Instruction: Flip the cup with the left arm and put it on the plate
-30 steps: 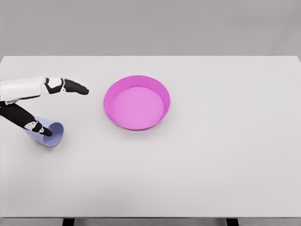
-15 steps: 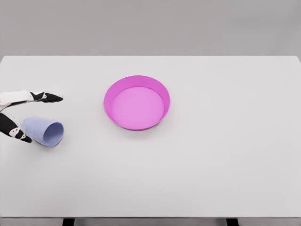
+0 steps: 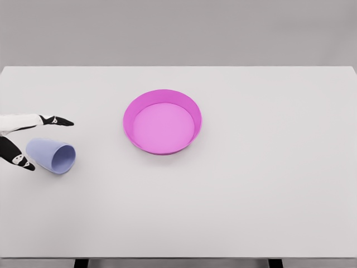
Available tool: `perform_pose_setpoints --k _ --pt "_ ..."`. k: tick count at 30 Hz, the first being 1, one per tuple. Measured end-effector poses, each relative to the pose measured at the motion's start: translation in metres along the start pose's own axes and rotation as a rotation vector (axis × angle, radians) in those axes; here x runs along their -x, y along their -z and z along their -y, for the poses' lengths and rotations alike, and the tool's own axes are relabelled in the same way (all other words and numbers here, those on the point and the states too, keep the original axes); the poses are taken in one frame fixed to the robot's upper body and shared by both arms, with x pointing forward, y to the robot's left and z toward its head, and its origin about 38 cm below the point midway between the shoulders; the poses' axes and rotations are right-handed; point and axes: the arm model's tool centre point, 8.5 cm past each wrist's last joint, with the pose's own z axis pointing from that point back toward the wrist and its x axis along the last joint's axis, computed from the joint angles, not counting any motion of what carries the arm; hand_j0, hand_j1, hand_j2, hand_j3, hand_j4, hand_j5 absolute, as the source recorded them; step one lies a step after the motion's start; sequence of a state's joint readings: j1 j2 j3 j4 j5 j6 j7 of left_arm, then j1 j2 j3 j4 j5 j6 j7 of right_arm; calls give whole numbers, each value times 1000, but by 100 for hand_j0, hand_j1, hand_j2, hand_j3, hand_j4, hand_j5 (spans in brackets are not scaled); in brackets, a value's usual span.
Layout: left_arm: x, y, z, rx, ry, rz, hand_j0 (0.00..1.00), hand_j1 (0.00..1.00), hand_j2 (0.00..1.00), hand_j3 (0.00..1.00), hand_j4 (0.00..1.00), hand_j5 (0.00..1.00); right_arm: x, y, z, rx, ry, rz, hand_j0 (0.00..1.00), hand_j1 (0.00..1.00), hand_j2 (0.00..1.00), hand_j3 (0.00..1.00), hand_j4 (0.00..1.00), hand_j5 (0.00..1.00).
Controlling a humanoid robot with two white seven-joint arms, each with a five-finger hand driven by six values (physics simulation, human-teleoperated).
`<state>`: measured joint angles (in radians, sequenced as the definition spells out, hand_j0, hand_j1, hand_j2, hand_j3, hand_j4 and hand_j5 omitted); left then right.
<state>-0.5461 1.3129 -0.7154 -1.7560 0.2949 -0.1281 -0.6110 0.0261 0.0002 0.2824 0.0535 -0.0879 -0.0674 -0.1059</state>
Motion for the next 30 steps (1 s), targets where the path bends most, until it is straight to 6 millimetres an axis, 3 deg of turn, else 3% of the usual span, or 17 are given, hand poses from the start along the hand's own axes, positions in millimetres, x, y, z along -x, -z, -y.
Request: perform_pose_setpoints --k 11,14,30 --pt "11 12 11 21 21 -33 100 100 100 100 100 100 0 0 0 0 0 0 100 100 100 100 100 100" --pt "20 16 22 43 0 -49 100 100 100 100 100 100 0 0 0 0 0 0 100 100 100 100 100 100" --pt "23 14 12 11 66 -84 100 100 100 100 100 100 0 0 0 0 0 0 100 100 100 100 100 100"
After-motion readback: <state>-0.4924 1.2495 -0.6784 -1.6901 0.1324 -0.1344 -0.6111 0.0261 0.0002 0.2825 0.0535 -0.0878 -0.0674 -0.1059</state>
